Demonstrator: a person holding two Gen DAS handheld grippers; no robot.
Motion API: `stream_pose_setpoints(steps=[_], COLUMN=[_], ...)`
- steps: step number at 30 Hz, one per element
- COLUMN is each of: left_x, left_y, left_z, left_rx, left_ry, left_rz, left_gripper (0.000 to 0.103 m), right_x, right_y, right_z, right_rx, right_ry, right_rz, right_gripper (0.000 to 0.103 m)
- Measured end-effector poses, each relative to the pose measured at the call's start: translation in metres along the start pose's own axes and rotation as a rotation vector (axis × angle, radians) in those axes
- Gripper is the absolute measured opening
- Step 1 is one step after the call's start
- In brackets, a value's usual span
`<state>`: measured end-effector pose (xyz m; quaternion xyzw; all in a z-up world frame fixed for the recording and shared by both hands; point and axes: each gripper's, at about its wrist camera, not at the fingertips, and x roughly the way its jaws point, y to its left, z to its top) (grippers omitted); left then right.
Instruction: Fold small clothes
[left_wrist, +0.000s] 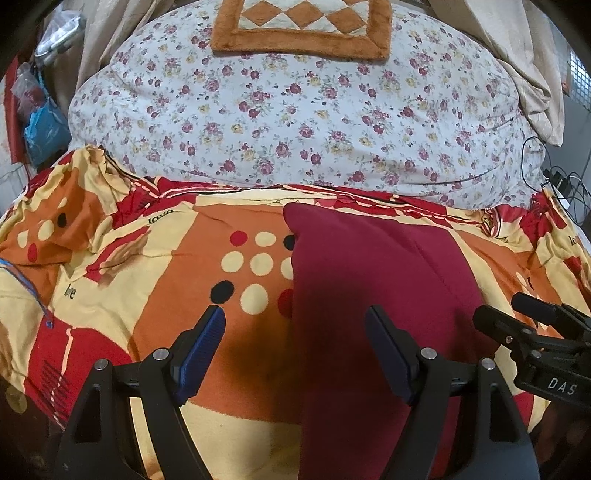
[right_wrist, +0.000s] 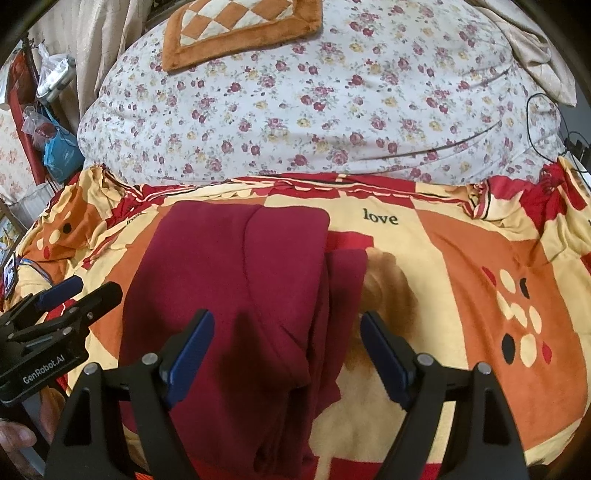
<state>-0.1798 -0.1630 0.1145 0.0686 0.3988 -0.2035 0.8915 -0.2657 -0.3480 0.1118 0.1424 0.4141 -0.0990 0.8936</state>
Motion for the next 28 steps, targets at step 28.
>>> stream_pose_setpoints(steps=[28], left_x=[0.0046], left_y=[0.0013], left_z=[0.0022], left_rx=[0.024], left_ry=[-0.031], left_rz=[-0.008], left_gripper=[0.07], right_x=[0.0028], right_y=[-0.01], right_z=[0.0016], right_rx=[0.02], right_ry=[-0.01], right_rz=[0.009], right_gripper=[0.087])
